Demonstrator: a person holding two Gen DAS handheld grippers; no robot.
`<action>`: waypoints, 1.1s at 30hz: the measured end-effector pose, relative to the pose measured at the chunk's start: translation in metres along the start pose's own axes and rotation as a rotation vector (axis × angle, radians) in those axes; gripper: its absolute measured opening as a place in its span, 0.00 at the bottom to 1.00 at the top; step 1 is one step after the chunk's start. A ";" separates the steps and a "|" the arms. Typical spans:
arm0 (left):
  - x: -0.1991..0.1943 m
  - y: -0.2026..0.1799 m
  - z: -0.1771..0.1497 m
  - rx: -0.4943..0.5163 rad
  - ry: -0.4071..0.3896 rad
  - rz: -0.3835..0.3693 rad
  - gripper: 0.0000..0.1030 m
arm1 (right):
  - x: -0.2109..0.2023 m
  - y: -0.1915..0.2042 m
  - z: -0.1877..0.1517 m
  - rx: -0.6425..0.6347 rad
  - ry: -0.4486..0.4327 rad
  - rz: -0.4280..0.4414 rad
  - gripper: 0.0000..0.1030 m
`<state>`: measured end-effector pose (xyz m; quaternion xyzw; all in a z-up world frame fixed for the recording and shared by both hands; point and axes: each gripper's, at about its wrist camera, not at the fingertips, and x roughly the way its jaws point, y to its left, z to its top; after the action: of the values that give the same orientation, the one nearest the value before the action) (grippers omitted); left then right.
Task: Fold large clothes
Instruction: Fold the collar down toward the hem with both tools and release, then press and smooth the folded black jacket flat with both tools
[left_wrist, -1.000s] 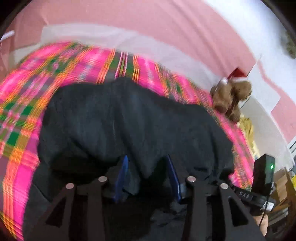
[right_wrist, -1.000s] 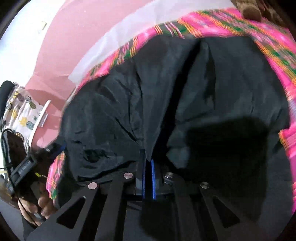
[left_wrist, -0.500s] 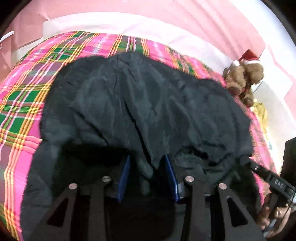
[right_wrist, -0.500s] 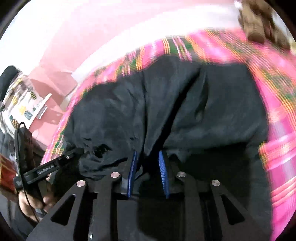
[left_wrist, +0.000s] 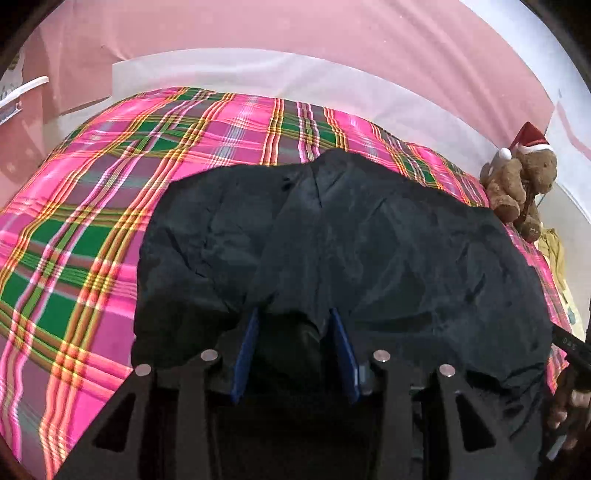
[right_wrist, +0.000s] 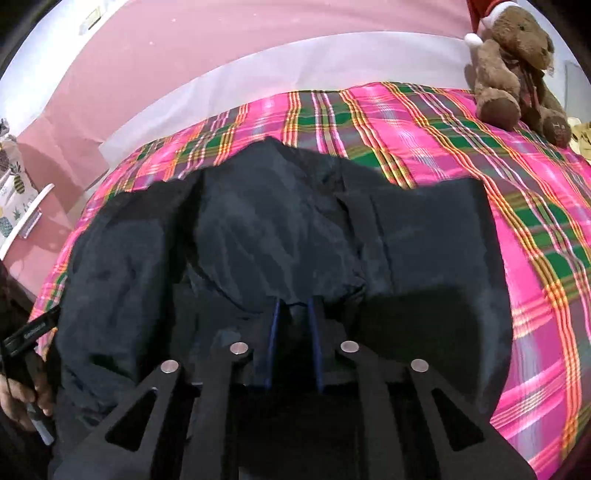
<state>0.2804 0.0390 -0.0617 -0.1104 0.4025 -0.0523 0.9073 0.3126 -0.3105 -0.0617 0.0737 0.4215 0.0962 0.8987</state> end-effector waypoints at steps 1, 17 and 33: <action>0.001 -0.002 -0.001 0.006 -0.002 0.010 0.43 | 0.001 0.001 0.001 0.002 0.004 0.000 0.14; -0.016 -0.069 -0.026 0.168 0.088 -0.126 0.41 | 0.000 0.065 -0.032 -0.131 0.109 0.105 0.16; 0.012 -0.074 -0.032 0.164 0.112 -0.070 0.42 | 0.021 0.061 -0.037 -0.125 0.095 0.074 0.15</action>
<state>0.2640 -0.0399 -0.0737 -0.0467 0.4429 -0.1230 0.8869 0.2906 -0.2446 -0.0878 0.0286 0.4537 0.1589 0.8764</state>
